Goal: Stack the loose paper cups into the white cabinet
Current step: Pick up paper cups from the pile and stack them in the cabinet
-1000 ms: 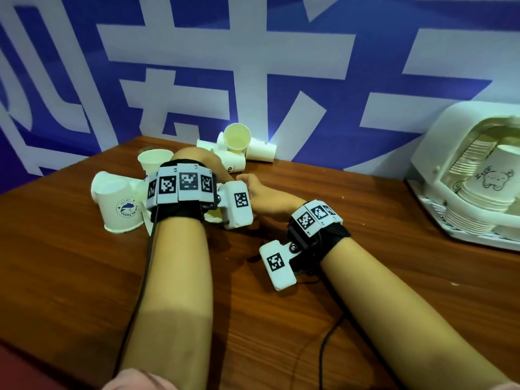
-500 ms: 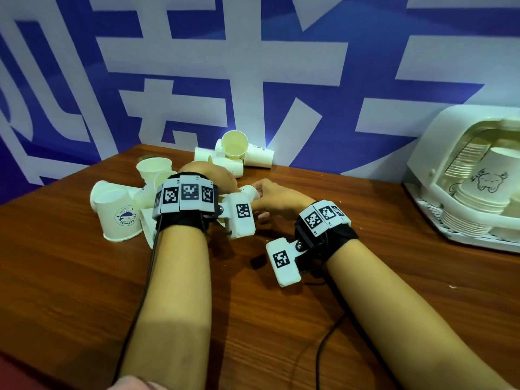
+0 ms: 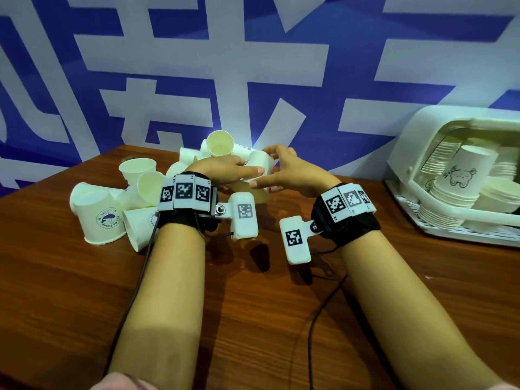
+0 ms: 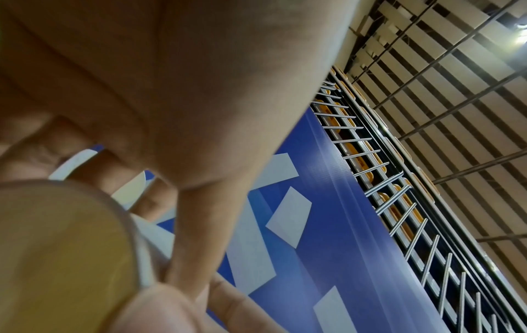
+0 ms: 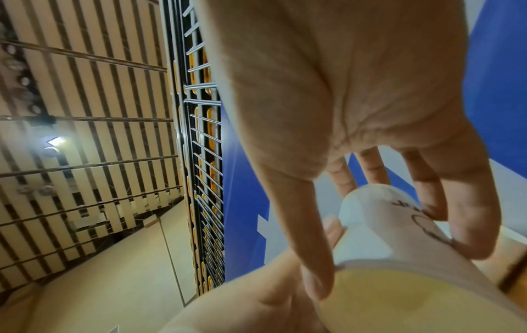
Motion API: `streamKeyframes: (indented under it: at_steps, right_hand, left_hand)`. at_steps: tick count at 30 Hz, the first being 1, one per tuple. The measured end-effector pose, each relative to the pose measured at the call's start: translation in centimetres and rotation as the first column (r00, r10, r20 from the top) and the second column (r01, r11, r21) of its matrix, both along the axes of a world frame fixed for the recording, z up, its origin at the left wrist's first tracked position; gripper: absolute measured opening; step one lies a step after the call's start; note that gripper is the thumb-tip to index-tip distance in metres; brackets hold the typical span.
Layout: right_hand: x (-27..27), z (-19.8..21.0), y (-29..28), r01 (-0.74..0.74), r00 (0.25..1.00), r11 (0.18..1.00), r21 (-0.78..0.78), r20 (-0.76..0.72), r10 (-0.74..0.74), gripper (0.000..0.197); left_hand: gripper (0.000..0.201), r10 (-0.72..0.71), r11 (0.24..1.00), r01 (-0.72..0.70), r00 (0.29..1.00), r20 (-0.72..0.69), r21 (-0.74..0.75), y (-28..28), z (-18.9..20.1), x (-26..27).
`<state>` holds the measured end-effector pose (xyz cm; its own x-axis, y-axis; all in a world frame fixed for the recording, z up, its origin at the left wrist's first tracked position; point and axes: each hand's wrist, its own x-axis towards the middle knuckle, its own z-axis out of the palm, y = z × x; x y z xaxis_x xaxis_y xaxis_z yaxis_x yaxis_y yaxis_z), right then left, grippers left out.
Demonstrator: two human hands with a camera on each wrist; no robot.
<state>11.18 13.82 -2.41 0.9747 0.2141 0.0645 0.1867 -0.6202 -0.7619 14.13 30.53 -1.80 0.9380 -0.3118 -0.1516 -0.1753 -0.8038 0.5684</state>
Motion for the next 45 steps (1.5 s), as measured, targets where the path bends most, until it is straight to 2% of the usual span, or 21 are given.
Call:
streamKeyframes:
  at_steps: [3, 5, 8, 11, 15, 18, 20, 22, 27, 29, 32, 35, 38, 40, 42, 45]
  right_hand:
    - [-1.2, 0.7, -1.4, 0.012, 0.999, 0.999, -0.031, 0.042, -0.011, 0.081]
    - [-2.2, 1.3, -2.8, 0.023, 0.998, 0.998, -0.056, 0.057, -0.019, 0.077]
    - [-3.7, 1.9, -5.5, 0.048, 0.997, 0.996, -0.071, 0.065, -0.043, 0.071]
    - [-5.3, 1.9, -8.4, 0.088, 0.994, 0.995, -0.047, 0.066, -0.085, 0.069]
    - [-7.4, 1.9, -12.9, 0.112, 0.991, 0.993, 0.036, 0.070, -0.114, 0.063]
    - [-8.8, 2.2, -16.5, 0.122, 0.987, 0.992, 0.027, 0.106, -0.124, 0.061]
    - [-9.8, 2.6, -18.9, 0.163, 0.976, 0.986, 0.028, 0.144, -0.165, 0.059]
    - [-10.6, 3.2, -21.2, 0.220, 0.956, 0.974, 0.043, 0.187, -0.224, 0.051]
    - [-12.4, 4.8, -27.0, 0.281, 0.921, 0.951, 0.132, 0.242, -0.306, 0.042]
    - [-12.8, 4.9, -28.8, 0.321, 0.902, 0.934, 0.156, 0.251, -0.352, 0.037]
    - [-13.6, 4.7, -31.2, 0.371, 0.867, 0.897, 0.239, 0.257, -0.427, 0.042]
    - [-14.3, 4.2, -33.3, 0.370, 0.858, 0.876, 0.310, 0.248, -0.450, 0.024]
    - [-14.3, 3.6, -34.9, 0.421, 0.812, 0.812, 0.403, 0.233, -0.536, 0.031]
    - [-14.0, 3.3, -35.6, 0.469, 0.780, 0.783, 0.409, 0.226, -0.584, 0.039]
    - [-13.6, 3.1, -35.7, 0.495, 0.764, 0.774, 0.395, 0.228, -0.604, 0.040]
    - [-13.0, 3.1, -35.4, 0.508, 0.740, 0.755, 0.416, 0.238, -0.629, 0.036]
  left_hand:
    - [0.054, -0.046, 0.993, 0.047, 0.999, 0.007, -0.110, -0.7, 0.5, -0.3]
    - [0.043, -0.083, 0.976, 0.080, 0.996, -0.008, -0.202, -1.7, 0.7, -1.0]
    - [0.036, -0.160, 0.925, 0.142, 0.987, -0.024, -0.353, -3.5, 0.5, -1.9]
    - [0.040, -0.245, 0.863, 0.225, 0.969, 0.016, -0.452, -5.7, 0.4, -2.9]
    - [0.046, -0.353, 0.806, 0.357, 0.930, 0.101, -0.471, -9.6, 0.7, -4.1]
    - [0.055, -0.392, 0.790, 0.431, 0.902, 0.180, -0.436, -13.0, 0.6, -4.5]
    - [0.052, -0.414, 0.774, 0.482, 0.876, 0.248, -0.410, -15.9, 0.8, -4.9]
    - [0.046, -0.397, 0.753, 0.499, 0.864, 0.309, -0.429, -18.7, 1.1, -5.3]
    - [0.039, -0.390, 0.623, 0.554, 0.832, 0.395, -0.552, -25.9, 1.8, -5.9]
    - [0.036, -0.360, 0.617, 0.556, 0.829, 0.429, -0.557, -28.6, 1.8, -5.6]
    - [0.026, -0.273, 0.586, 0.537, 0.836, 0.476, -0.607, -32.0, 1.5, -5.6]
    - [0.020, -0.210, 0.542, 0.533, 0.834, 0.510, -0.649, -34.8, 1.3, -5.8]
    - [0.017, -0.188, 0.511, 0.518, 0.846, 0.499, -0.686, -36.7, 1.1, -5.7]
    - [0.015, -0.168, 0.519, 0.508, 0.849, 0.501, -0.687, -37.5, 1.0, -5.5]
    - [0.016, -0.133, 0.539, 0.503, 0.843, 0.522, -0.675, -38.1, 1.0, -5.3]
    - [0.018, -0.125, 0.508, 0.517, 0.835, 0.535, -0.689, -38.2, 1.1, -5.0]
